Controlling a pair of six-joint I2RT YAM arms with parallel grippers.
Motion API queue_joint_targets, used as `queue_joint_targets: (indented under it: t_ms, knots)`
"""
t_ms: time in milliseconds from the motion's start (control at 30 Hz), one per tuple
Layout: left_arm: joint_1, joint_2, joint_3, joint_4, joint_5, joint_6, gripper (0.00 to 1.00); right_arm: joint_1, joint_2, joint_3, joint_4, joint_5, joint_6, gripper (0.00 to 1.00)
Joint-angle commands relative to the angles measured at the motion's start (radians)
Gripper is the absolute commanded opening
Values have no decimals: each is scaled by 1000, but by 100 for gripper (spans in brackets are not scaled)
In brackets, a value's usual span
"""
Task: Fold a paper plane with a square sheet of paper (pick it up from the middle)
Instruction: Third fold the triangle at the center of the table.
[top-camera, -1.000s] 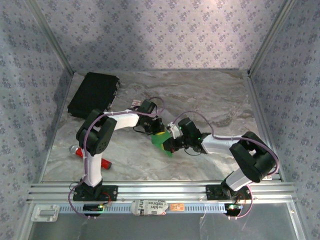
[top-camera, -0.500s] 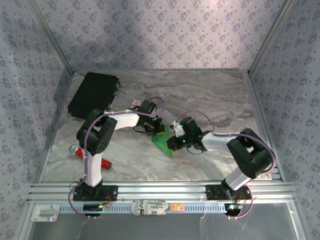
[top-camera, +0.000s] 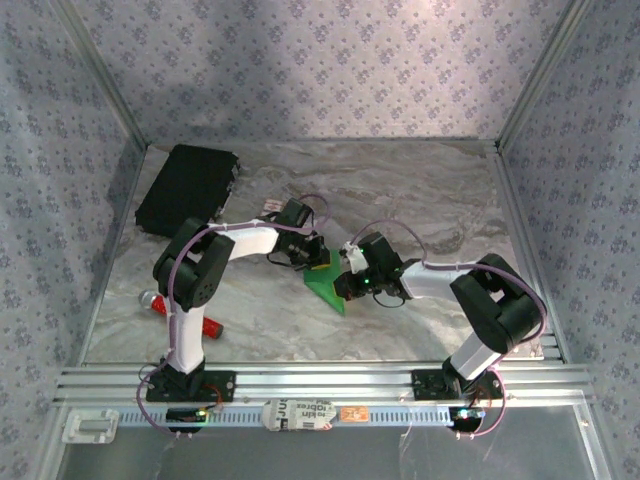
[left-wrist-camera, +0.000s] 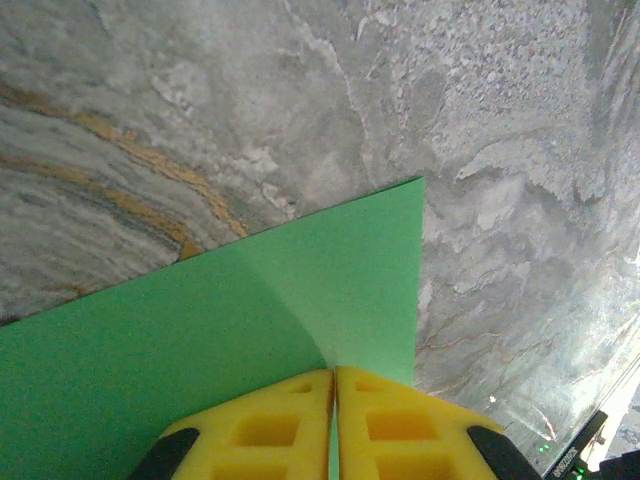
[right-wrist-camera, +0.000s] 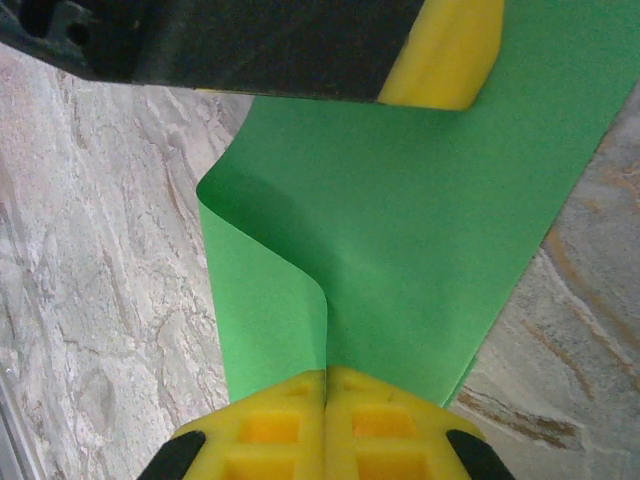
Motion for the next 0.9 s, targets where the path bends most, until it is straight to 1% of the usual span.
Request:
queue_joint_targets:
  t_ms: [0, 333, 633, 867]
  knots:
    - [-7, 31, -20, -26, -10, -11, 10, -5, 14, 28, -27, 19, -15, 1]
    - [-5, 34, -18, -34, -7, -6, 10, -4, 22, 45, -29, 35, -13, 1]
    - [-5, 30, -22, -28, -9, -11, 10, -2, -1, 13, -33, 62, -9, 1]
    - [-6, 32, -22, -26, -7, -11, 10, 2, 4, 14, -34, 50, -3, 1]
